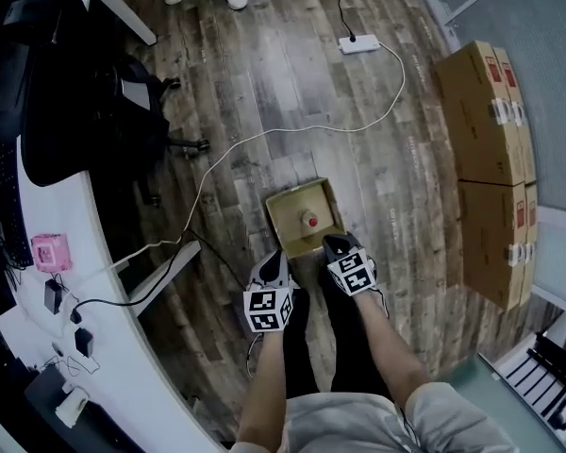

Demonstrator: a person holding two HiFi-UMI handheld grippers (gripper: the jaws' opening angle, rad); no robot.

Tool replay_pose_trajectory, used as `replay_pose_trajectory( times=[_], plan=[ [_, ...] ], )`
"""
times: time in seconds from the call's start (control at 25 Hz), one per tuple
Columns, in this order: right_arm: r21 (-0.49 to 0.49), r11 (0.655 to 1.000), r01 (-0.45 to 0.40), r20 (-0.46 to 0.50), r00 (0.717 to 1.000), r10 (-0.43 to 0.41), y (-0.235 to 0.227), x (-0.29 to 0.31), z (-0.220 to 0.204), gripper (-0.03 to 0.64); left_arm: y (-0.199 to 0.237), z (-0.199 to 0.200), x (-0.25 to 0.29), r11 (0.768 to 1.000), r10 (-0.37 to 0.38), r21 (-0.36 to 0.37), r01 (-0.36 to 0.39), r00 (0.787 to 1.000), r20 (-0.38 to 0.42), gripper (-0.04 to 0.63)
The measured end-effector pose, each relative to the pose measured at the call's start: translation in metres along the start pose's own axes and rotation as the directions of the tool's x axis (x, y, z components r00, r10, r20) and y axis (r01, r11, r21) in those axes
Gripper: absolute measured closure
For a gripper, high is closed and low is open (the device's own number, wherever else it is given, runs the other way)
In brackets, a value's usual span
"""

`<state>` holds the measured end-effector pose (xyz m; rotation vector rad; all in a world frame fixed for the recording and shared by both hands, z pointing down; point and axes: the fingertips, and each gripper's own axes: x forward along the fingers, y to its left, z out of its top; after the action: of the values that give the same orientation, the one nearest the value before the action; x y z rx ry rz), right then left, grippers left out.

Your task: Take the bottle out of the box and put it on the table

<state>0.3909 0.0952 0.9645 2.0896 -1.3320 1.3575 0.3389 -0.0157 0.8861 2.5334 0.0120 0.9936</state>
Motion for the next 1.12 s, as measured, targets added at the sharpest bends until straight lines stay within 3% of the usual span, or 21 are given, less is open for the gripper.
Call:
replay_pose_trajectory(
  times=[0.36, 0.6, 0.76, 0.96, 1.12],
  plan=[
    [-0.031, 0.999, -0.024, -0.079, 0.997, 0.021, -0.036, 0.119, -0.067, 0.573, 0.034, -0.093, 0.088, 0.999, -0.030, 0.028, 0.032, 0.997, -0.064, 0.583],
    [-0.059, 0.997, -0.046, -0.137, 0.990, 0.037, -0.048, 0.179, -0.124, 0.490, 0.041, -0.148, 0.135, 0.996, -0.059, 0.058, 0.065, 0.993, -0.101, 0.583],
    [-0.132, 0.990, -0.050, -0.178, 0.984, 0.026, -0.055, 0.219, -0.150, 0.431, 0.047, -0.171, 0.160, 0.994, -0.074, 0.074, 0.082, 0.992, -0.105, 0.583],
    [-0.214, 0.977, -0.014, -0.206, 0.978, -0.031, -0.069, 0.260, -0.167, 0.367, 0.059, -0.192, 0.182, 0.994, -0.076, 0.075, 0.083, 0.993, -0.095, 0.583],
    [-0.261, 0.965, -0.013, -0.215, 0.975, -0.045, -0.075, 0.282, -0.176, 0.362, 0.067, -0.206, 0.193, 0.994, -0.074, 0.074, 0.081, 0.993, -0.086, 0.583]
  ],
)
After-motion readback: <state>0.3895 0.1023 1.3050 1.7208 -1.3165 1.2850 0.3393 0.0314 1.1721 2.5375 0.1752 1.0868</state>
